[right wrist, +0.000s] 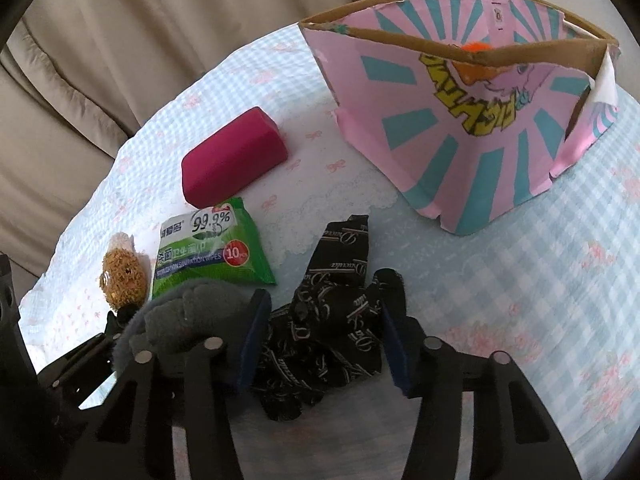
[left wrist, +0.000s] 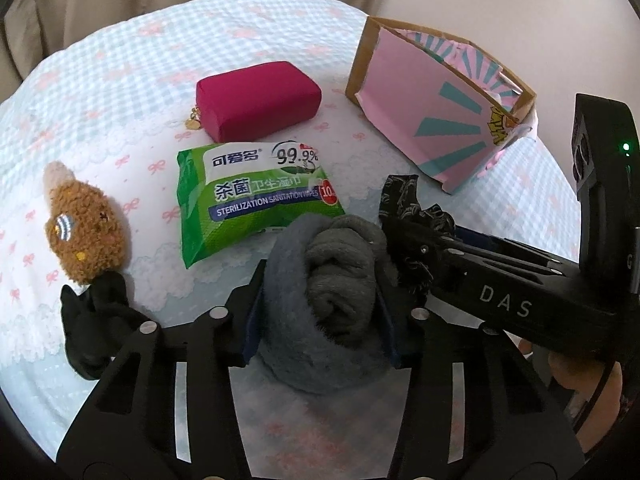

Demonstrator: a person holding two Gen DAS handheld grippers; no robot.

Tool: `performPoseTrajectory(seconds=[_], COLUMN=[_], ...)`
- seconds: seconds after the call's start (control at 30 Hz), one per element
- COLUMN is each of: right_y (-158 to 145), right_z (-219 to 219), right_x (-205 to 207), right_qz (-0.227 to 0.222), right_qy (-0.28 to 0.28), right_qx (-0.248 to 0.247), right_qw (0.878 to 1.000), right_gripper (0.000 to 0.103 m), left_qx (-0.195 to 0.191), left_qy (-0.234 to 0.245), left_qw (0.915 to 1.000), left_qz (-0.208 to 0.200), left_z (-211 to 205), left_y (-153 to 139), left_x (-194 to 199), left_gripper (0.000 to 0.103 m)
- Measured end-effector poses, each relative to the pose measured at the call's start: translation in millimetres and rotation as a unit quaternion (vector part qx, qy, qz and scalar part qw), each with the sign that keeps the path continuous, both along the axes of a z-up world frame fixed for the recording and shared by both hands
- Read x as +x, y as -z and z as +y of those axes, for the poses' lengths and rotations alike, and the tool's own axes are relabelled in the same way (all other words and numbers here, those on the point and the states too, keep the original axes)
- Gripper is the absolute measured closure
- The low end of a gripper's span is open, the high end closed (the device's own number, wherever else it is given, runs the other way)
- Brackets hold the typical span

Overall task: Organize soft objects
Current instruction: 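Grasp the grey rolled sock with the left tool while the right tool grasps the black sock, then carry both socks into the cardboard box and open both tools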

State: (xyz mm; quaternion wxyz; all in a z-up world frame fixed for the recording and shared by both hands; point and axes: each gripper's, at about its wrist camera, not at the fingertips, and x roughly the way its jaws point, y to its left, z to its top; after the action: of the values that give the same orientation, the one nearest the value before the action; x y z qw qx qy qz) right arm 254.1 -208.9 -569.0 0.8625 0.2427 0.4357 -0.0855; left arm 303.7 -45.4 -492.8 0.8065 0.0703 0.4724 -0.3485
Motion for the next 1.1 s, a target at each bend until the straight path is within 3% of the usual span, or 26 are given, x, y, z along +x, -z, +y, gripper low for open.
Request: performPoseTrajectory(seconds=[0.27,0.43,0.57,0.77,0.97,1.1], right_y=[-11.7,-37.2,-80.3,-165.8,-250.8,-288.9], right_z=[-3.8,-4.4,-5.0,-13.1,-44.4,-75.2], right_x=[-3.8,-8.9,-13.1,-25.9,-44.7,-52.5], right_qz=[-0.002,-0.014,-0.03,-0.063,-0.098,-0.114], right_qy=[-0.003,-0.006,-0.014,-0.027,-0.032,-0.039], right_qx=[0.006,0.004,-0.004,-0.021,-0.033,-0.042], right_qw=[1.0,1.0,0.999,0.997,0.994,0.992], right_gripper=[0.066,0.066,0.066,0.066,0.066,0.066], left_qx=[-0.004,-0.012,-0.02,-0.042,-0.052,-0.054], left_qy=[-0.022,-0.035,-0.049,-0.072,-0.091,-0.102], left_qw=[0.9998,0.9993,0.9985,0.996,0.9933,0.9914], left_qz=[0.004,-0.005,-0.011,-0.031,-0.05,-0.062], left_z=[8.5,16.0,20.1,19.5,-1.5,-26.9], left_y=[-18.6,-54.2,-95.5,-181.7,-260.5,-301.2], left_x=[0.6,-4.6,-7.0,-14.9,-24.2,-29.7], left_gripper=[0.065,0.065,0.065,0.065,0.065,0.065])
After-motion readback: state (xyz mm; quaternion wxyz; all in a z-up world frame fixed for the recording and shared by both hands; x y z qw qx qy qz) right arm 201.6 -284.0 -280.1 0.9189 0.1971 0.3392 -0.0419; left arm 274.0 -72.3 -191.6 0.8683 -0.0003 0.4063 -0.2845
